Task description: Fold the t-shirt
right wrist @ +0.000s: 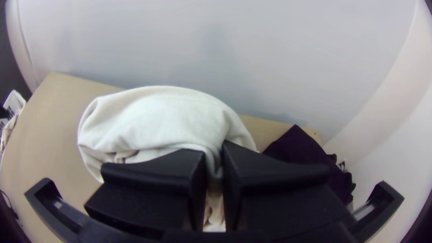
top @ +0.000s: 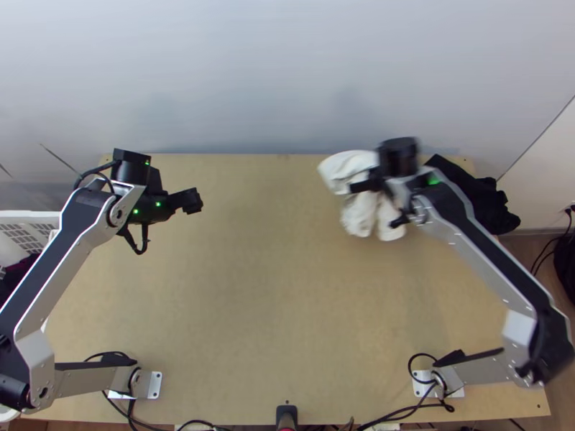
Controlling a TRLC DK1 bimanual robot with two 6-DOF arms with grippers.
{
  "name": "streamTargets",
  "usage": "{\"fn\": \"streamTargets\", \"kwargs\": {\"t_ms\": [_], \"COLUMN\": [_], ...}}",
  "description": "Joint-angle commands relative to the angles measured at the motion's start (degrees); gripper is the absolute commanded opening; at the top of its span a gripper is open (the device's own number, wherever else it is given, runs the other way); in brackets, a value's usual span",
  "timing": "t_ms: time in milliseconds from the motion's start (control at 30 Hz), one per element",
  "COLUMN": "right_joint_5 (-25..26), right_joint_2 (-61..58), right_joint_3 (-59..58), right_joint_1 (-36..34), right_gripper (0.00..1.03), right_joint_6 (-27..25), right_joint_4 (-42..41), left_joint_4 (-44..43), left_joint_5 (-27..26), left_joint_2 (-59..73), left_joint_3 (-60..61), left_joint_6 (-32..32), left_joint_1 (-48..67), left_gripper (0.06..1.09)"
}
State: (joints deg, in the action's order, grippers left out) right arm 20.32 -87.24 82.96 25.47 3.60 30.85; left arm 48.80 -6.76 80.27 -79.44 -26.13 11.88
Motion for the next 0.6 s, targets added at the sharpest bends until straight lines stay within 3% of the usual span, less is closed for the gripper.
{"fn": "streamTargets", "kwargs": {"t_ms": [0,100,400,567], "right_joint_5": [-2.91,-5.90,-15.57,-19.53], "right_joint_2": [7.35,9.20,8.32,2.87], "right_joint_3": [-1.13,-1.48,-0.08,3.09], "right_joint_1": [-12.11,-19.32,-43.93,-53.78], "right_gripper": [0.03,0.03,0.03,0.03], "right_joint_6": [0.62,-0.34,-12.03,-17.31], "right_joint_4": [3.16,4.22,3.25,1.14], "left_joint_4": [0.34,0.34,0.34,0.25], "left_joint_5": [0.35,0.35,0.35,0.35], "left_joint_2": [-0.46,-0.38,-1.08,-1.70], "left_joint_3": [0.16,0.25,2.80,4.38], "left_joint_6": [0.11,0.11,0.91,2.40], "left_joint_1": [-0.01,-0.01,-0.45,-1.68], "left_gripper": [1.05,1.05,1.05,1.05]}}
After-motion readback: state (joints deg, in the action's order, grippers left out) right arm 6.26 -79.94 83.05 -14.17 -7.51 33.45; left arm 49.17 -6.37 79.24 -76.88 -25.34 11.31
